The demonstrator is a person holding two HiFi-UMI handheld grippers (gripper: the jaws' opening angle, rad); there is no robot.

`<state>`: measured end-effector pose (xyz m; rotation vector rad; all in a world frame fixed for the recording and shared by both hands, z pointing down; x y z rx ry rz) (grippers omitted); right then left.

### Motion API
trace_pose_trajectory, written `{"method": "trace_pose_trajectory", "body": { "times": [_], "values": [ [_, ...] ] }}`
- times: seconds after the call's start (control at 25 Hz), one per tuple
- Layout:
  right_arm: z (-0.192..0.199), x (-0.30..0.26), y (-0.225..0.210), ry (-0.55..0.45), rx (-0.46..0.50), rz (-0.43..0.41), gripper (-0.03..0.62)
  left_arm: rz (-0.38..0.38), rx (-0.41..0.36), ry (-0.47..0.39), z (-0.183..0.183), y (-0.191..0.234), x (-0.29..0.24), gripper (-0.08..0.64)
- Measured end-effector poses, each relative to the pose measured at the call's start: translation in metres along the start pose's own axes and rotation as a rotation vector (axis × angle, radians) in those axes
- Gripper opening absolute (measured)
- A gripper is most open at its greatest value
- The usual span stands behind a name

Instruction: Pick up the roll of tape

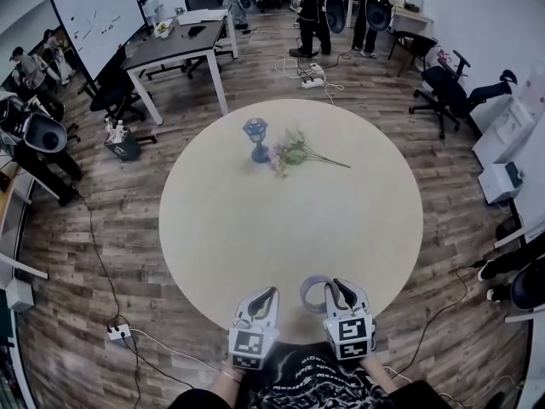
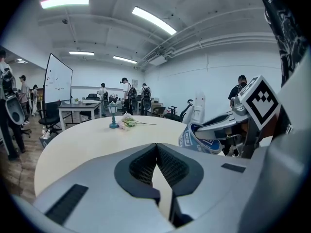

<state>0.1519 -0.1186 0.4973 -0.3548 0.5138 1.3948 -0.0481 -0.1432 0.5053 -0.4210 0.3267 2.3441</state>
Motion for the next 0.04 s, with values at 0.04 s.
{"method": "trace_pose_trajectory", "body": {
  "times": [0.04],
  "values": [
    [0.0001, 0.0002, -0.0001, 0.001, 0.001, 0.001, 0.063, 0.001, 0.0, 0.0, -0.0001, -0.0003, 0.0001, 0.021]
  ]
}}
Point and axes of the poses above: the fingertips, and each gripper's own axes: x backward along the fingers, y to its left, z out of its underside, the point moved 9 cm from there along x, backward along the fingers, and after that the axes turned 5 degrees about z, right-handed, at the moved point
